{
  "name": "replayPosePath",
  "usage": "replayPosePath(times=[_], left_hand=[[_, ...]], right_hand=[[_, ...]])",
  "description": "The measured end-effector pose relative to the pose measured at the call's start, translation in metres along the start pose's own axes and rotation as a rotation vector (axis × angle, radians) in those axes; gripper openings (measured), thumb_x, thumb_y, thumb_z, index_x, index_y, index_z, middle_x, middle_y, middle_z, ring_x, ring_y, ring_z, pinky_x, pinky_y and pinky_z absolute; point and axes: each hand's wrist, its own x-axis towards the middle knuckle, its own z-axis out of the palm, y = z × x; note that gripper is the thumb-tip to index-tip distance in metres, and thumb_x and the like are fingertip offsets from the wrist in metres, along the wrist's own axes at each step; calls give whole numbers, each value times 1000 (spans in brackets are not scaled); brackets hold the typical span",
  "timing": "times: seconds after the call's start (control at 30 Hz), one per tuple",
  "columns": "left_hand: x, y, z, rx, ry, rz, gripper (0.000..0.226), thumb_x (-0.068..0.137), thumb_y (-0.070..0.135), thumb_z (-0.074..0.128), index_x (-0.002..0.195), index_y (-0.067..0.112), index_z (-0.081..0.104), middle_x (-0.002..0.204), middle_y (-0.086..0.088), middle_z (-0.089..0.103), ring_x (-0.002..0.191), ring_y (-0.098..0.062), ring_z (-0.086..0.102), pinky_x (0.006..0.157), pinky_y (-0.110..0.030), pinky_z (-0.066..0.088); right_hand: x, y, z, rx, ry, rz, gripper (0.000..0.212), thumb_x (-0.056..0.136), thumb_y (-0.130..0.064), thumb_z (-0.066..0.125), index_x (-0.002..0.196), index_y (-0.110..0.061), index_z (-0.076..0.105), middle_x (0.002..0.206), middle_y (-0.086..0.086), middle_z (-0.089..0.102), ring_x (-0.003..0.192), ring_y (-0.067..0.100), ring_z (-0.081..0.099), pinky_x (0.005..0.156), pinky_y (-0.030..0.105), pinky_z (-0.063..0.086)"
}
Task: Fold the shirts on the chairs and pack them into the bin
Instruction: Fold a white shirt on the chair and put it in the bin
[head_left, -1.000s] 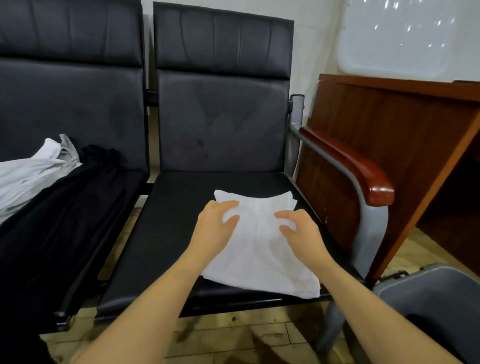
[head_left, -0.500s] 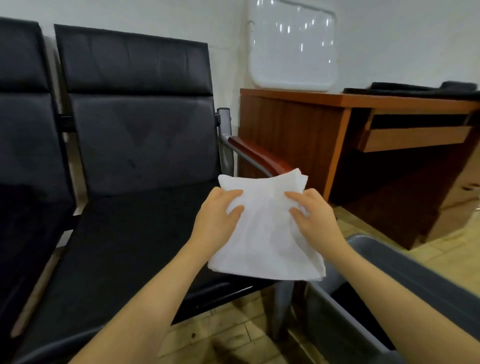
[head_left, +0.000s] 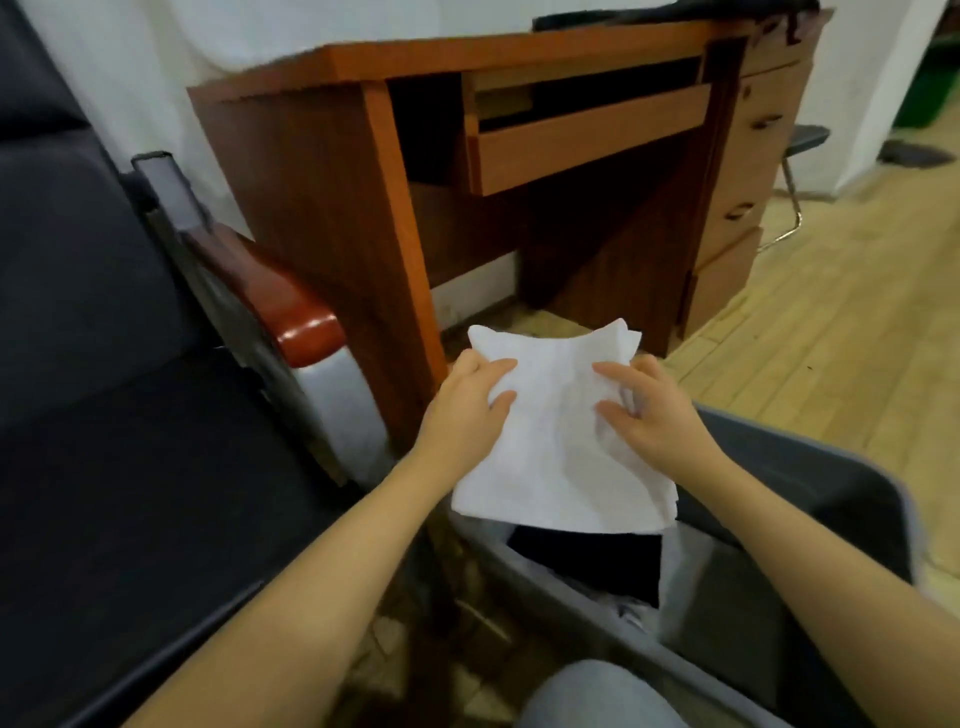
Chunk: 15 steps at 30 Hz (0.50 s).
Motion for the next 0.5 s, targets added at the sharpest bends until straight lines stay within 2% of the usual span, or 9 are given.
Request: replayPosePath(times=[0.07,0.2,0.37,0.43,0.5], left_hand=[[15,6,45,-44,-79,-14,40,97,23,51,136,17,49,128,-6,44,114,-20,46,92,-23,37],[26,15,137,-111,-276,-59,39,97,20,52,135,14,49,128,-8,43,115,-24,47,95,-34,42],[15,16,236,-133,-526,-81,41,97,18,51,137,14,47,129,-6,42,116,-25,47,94,-34,42],[11,17,267,-150,-587,-84,41,97,18,51,137,14,46,130,-6,42,117,-25,48,97,-36,42],[11,19,292,-182,-635,-87,42,97,17,51,138,13,46,130,-7,42,117,-24,48,98,-34,42]], right_hand=[[-8,42,-5,8,-29,95,45,94,-19,58,138,-20,47,111,-5,42,100,13,44,93,25,36],[-35,122,3,-43,-58,291,49,95,-18,56,142,-18,42,110,-5,38,98,12,43,87,21,34],[-76,201,35,-153,-138,573,52,98,-17,48,147,-16,32,122,-1,36,86,15,50,74,27,47],[-89,221,45,-219,-156,658,51,98,-16,45,147,-16,30,129,2,36,81,16,51,64,27,47],[-98,236,50,-286,-170,723,49,98,-13,42,145,-15,30,127,4,37,80,18,52,62,32,50]])
